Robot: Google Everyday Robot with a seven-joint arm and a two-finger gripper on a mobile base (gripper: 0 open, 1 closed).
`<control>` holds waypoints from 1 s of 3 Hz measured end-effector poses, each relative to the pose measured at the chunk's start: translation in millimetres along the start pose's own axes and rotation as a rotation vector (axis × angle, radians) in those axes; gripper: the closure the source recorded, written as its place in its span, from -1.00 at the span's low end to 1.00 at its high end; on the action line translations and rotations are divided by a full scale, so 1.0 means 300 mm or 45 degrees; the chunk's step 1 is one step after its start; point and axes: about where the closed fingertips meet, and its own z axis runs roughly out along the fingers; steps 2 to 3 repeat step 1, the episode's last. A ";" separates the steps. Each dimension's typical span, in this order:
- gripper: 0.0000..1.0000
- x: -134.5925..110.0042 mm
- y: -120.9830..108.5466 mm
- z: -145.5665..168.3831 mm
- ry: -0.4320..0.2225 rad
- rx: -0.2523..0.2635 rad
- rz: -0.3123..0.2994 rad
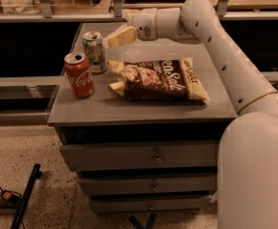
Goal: Move 7up can near coke can
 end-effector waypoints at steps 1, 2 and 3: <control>-1.00 -0.007 0.017 0.002 0.004 -0.026 -0.008; -1.00 -0.007 0.017 0.002 0.004 -0.026 -0.008; -1.00 -0.007 0.017 0.002 0.004 -0.026 -0.008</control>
Offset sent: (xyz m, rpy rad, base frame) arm 0.0000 0.0000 0.0000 0.0000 0.0000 0.0000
